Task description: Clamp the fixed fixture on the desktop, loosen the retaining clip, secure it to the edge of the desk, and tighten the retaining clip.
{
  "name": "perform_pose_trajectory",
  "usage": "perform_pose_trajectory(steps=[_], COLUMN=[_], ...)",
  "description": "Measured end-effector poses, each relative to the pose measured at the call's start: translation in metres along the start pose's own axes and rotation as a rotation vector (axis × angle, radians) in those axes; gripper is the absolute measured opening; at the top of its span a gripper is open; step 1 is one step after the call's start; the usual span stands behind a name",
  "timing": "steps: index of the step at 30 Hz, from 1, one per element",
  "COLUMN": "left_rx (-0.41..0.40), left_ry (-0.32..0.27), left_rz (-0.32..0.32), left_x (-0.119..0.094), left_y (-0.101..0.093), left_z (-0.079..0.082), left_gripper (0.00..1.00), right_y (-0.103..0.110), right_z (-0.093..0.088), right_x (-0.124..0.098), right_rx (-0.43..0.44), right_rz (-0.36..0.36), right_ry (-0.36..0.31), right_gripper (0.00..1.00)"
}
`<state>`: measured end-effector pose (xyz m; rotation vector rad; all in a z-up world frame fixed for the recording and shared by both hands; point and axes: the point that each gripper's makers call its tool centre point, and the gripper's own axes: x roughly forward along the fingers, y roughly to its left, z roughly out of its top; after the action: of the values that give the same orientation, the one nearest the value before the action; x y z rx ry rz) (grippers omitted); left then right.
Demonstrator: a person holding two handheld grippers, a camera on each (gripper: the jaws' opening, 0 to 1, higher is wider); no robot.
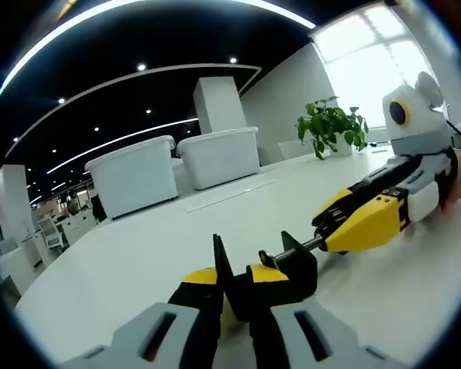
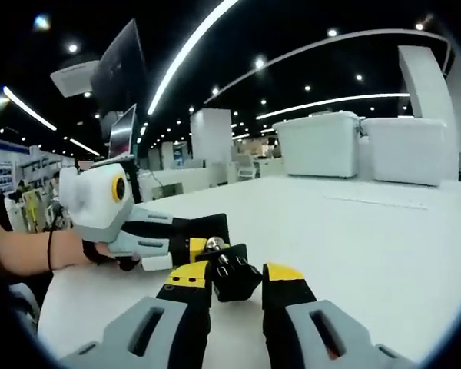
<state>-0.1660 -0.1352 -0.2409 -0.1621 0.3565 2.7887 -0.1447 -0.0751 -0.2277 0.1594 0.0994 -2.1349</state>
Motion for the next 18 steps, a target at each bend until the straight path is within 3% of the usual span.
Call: perform_pose_trajectory(steps=[4,12,15,17,18], left_rx=[-0.001,-0.002,-0.002,-0.002,0.0], left_ry=[0.001,0.002,0.002,0.001,0.0], left_rz=[0.004,0.006,0.004,0.002,0.0], left_x=[0.001,0.001,0.003,0.003,0.003], left_y=[0.002,0.003,0.004,0.003,0.003], left_z=[0.0,0.0,0.0,0.0,0.001], left_gripper=[0.12,0.12,0.12,0.12,0.12], right_y=[0.007,0.001,0.003,-0.002,-0.003], right_z=[-0.001,0.001,0.001,0.003,0.004], right_x=[0.0,0.007,0.006,0.002,0.001], right_rx=[-0.194,-0.384,-0.369,-0.186,-0.136], right_rz=[-0.026,-0.063,-0.065,-0.07,-0.068], right_ry=[-0.004,-0.006,-0.006,0.003,0.001], right_gripper=[0.23,0.23,0.24,0.24,0.25])
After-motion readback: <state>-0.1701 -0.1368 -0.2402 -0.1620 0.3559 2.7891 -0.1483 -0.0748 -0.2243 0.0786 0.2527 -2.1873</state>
